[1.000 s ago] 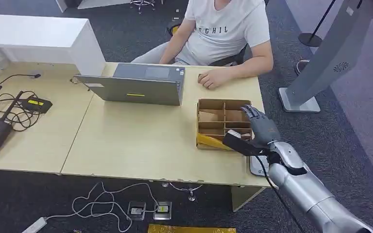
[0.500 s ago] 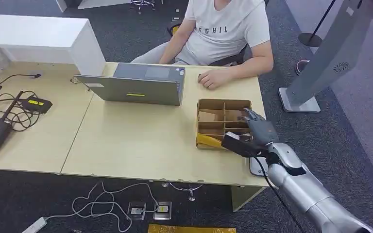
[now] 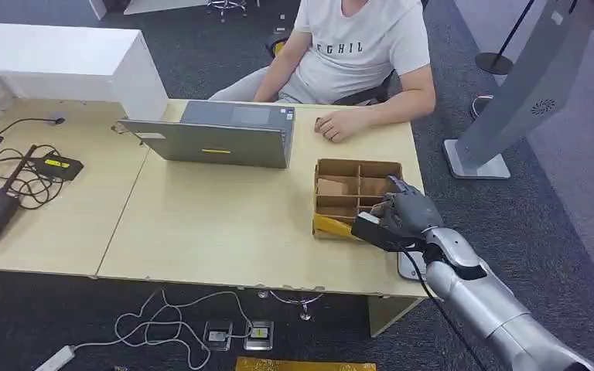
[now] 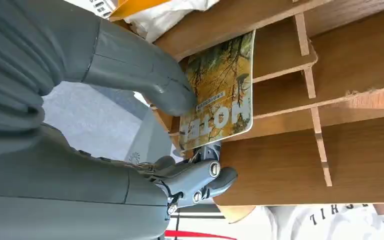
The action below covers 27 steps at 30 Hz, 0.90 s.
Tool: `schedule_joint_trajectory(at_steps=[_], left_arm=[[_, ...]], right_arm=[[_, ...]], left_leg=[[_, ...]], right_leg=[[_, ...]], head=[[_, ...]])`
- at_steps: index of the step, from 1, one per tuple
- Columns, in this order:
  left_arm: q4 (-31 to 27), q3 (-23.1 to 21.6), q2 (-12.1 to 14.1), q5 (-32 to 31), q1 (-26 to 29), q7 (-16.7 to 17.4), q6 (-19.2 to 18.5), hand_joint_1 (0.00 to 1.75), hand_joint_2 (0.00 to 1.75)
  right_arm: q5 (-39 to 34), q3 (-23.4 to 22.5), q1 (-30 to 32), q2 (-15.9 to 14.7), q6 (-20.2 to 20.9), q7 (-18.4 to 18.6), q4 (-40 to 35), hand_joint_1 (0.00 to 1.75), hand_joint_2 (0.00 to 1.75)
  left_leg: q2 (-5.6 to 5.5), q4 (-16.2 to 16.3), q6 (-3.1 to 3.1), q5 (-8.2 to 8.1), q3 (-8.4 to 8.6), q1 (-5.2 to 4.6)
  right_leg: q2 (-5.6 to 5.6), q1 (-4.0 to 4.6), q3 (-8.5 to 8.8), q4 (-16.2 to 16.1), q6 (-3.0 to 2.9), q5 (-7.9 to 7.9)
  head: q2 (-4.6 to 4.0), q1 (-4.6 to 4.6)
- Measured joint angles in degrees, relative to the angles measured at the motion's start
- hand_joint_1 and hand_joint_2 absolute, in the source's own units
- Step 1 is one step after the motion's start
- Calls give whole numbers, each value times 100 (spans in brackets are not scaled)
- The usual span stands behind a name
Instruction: Pass the card to the sensor for recognition and then transmit it.
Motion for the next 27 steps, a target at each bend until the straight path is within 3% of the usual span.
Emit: schedule_joint_trajectory(at_steps=[18, 27], left_arm=[[2, 0, 2, 0, 1, 0, -2, 0, 0], [0, 0, 0, -4, 6, 0, 0, 0, 0]], right_arm=[[219, -133, -84, -55, -241, 33, -208, 175, 175], [850, -492, -637, -168, -962, -230, -461, 175, 175]], left_leg=[[1, 0, 0, 0, 0, 0], [4, 1, -1, 1, 3, -1]], right_leg=[[0, 0, 1, 0, 0, 0], [4, -1, 1, 1, 0, 1]], head=[[0, 0], [0, 0]])
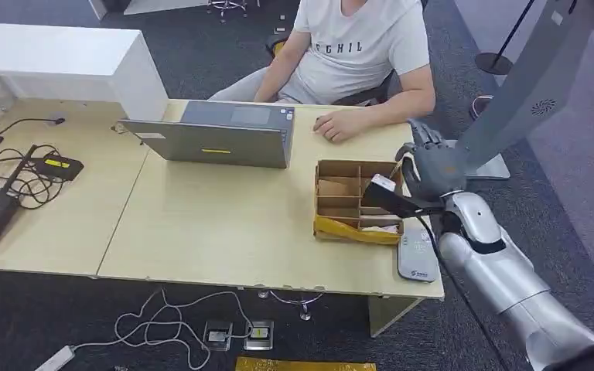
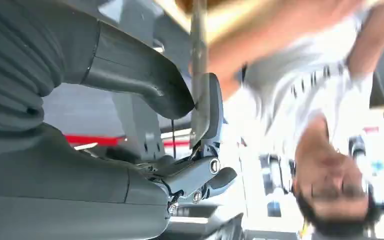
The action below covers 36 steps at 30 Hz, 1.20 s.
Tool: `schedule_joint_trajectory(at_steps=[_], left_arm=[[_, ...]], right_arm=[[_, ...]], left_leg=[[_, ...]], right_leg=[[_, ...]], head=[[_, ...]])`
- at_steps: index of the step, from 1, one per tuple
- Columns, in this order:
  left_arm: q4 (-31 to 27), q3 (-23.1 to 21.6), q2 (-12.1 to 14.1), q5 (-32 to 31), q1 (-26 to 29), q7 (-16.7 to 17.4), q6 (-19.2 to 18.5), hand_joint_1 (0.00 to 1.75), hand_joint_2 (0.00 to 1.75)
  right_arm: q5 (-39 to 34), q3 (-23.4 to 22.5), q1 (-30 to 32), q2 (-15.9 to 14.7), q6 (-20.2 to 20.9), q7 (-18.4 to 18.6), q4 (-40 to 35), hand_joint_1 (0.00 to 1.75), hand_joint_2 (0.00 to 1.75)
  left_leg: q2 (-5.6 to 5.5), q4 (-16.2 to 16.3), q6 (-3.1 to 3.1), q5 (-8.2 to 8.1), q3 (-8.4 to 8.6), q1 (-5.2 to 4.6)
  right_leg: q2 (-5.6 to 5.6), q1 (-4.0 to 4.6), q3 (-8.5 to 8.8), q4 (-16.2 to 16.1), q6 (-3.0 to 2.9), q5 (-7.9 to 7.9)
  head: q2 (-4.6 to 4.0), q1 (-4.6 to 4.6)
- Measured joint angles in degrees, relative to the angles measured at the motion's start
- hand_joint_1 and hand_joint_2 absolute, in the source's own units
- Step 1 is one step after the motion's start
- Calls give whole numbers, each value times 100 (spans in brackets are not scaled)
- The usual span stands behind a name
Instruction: Pass the card to the sensor for recognition and then transmit it.
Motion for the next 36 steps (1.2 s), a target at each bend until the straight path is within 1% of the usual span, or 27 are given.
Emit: schedule_joint_trajectory(at_steps=[7, 14, 23, 26, 28, 31, 33, 36], left_arm=[[0, 0, 0, 0, -1, 0, 2, 0, 0], [0, 0, 0, -7, -1, 0, 2, 0, 0], [2, -2, -26, -82, -2, 9, 7, 0, 0], [2, -2, -39, -138, -5, 9, 0, 0, 0], [0, -2, -48, -197, -11, 9, -2, 0, 0], [0, -2, -70, -297, -17, 9, -28, 0, 0], [2, -2, -83, -341, -17, 7, -28, 0, 0], [2, -2, -94, -398, -17, -2, -44, 0, 0]], right_arm=[[79, -229, -89, -28, 0, -28, -138, 175, 175], [164, -332, -110, -22, -59, -44, -229, 175, 175], [304, -472, -33, 15, 127, 120, -470, 175, 175], [488, -577, -24, 50, -44, -2, -454, 175, 175], [605, -673, -60, 127, -306, -166, -301, 175, 175], [710, -756, -138, 232, -535, -267, 11, 175, 175], [730, -815, -148, 284, -599, -288, 164, 175, 175], [739, -868, -141, 297, -581, -247, 258, 175, 175]], left_leg=[[0, 0, 0, 0, -1, 0], [-1, 0, 0, 0, -1, 0], [-1, 0, 0, 0, -3, 0], [-1, -1, 0, 0, -6, 0], [-1, -1, 0, 0, -5, 0], [-3, -1, 0, 0, -5, 0], [-4, 0, 0, 0, -4, 0], [-3, 0, 0, 0, -3, 0]], right_leg=[[0, 0, 0, 0, 0, 0], [-1, 0, 0, 0, 0, 0], [-2, 0, 0, 0, 0, -1], [-1, 0, -1, 0, 0, -1], [0, 0, -1, 0, 0, 0], [-6, 0, 0, 0, 0, 0], [-5, 0, -1, 0, 0, 0], [-4, 0, -2, 0, 0, 0]], head=[[0, -2], [0, -2], [0, 0], [0, 0], [0, -2], [2, -2], [0, -2], [0, 0]])
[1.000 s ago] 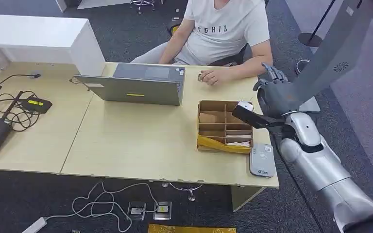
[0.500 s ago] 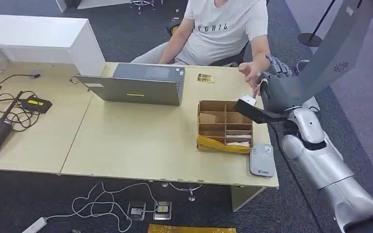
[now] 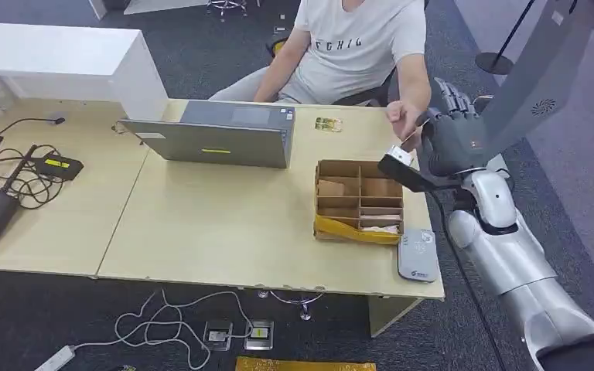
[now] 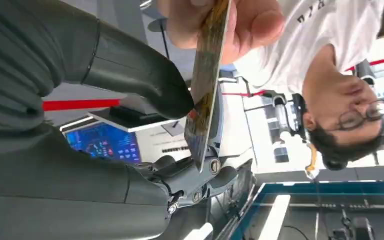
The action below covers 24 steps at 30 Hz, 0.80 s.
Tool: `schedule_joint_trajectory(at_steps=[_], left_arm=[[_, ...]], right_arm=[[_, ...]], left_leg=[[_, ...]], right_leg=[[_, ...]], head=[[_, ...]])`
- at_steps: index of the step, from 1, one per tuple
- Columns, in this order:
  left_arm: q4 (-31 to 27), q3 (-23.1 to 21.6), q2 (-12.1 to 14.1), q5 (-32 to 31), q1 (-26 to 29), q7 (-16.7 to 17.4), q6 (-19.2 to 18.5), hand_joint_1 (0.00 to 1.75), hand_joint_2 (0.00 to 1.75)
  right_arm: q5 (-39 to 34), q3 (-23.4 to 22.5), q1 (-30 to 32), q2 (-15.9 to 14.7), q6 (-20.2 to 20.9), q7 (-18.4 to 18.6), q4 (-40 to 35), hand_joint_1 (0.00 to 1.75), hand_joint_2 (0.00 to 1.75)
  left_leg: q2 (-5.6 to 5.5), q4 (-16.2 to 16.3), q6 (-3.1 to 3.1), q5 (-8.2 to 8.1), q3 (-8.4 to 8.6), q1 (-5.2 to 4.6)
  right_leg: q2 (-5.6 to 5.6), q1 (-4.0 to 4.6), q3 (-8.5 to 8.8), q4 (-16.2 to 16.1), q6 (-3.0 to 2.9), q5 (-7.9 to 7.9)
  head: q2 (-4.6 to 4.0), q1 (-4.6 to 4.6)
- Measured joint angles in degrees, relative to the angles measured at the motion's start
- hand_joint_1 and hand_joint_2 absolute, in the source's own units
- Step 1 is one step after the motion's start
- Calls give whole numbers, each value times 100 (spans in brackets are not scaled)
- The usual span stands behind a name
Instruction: Pass the card to the sensor for recognition and then transmit it.
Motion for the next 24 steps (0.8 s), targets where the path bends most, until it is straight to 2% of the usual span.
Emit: schedule_joint_trajectory(at_steps=[13, 14, 15, 16, 24], left_arm=[[0, -4, -2, -13, 0, 18, 2, 0, 0], [0, -4, -2, -9, 1, 20, 4, 0, 0], [-2, -4, -4, -6, 0, 22, 4, 0, 0], [0, -4, -9, -4, 0, 22, 7, 0, 0], [0, -4, -33, 15, 1, 22, 13, 0, 0]], right_arm=[[11, -221, 227, -7, 157, 223, 68, 175, 175], [26, -225, 235, -7, 162, 243, 68, 152, 175], [35, -227, 244, -7, 170, 264, 68, 30, 175], [53, -232, 253, -7, 173, 277, 68, 0, 175], [230, -345, 395, -22, -20, 304, 98, 0, 175]], left_leg=[[1, 0, 0, 0, 0, 0], [1, 0, 0, 0, 0, 0], [1, 0, 0, 0, 0, 0], [1, 0, 0, 0, 0, 0], [1, 0, 0, -1, -1, 0]], right_leg=[[1, 0, -1, 0, 0, 0], [1, 0, -1, 0, 0, 0], [2, 0, -1, 0, 0, 0], [2, 0, -1, 0, 0, 0], [2, 0, -2, 0, 0, 0]], head=[[0, -2], [0, -2], [0, 0], [0, -2], [0, 0]])
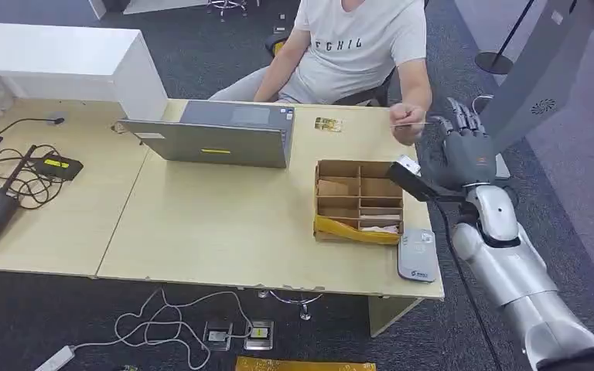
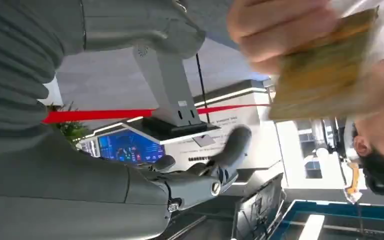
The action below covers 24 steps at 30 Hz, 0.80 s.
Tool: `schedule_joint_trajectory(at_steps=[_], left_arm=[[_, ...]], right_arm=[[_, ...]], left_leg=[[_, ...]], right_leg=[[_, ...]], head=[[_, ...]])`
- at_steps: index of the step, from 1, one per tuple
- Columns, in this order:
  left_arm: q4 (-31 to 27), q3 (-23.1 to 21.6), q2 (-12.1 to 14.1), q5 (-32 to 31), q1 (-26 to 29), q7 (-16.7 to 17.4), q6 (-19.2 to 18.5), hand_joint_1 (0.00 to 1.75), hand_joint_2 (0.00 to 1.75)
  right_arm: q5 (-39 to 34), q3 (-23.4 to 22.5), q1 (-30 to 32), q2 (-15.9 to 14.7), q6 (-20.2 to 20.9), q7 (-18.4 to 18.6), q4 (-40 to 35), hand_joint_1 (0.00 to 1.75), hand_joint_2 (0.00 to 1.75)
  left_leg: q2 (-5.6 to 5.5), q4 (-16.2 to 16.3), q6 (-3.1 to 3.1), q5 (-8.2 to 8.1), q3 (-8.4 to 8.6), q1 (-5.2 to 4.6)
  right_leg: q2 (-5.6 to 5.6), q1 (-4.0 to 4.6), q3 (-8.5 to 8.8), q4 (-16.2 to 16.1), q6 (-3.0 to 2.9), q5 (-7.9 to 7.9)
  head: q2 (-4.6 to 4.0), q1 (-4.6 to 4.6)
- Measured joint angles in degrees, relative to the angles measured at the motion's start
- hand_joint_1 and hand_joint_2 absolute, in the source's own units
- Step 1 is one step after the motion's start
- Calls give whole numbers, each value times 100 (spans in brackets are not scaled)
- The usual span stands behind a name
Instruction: Pass the card to the sensor for recognition and then transmit it.
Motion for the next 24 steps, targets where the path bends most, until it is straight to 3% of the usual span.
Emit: schedule_joint_trajectory(at_steps=[16, 24], left_arm=[[-2, 0, -2, 2, 0, -11, -7, 0, 0], [0, 0, 0, 35, 7, -13, -11, 0, 0]], right_arm=[[120, -164, 72, -35, -33, 22, 15, 0, 175], [-175, -488, -64, -297, 249, -138, 72, 0, 175]], left_leg=[[1, 0, 0, 0, 1, 0], [-1, 0, 0, 0, -2, -2]], right_leg=[[3, 0, 0, 0, 0, 0], [-2, -2, 0, -1, 0, 0]], head=[[0, -2], [0, 2]])
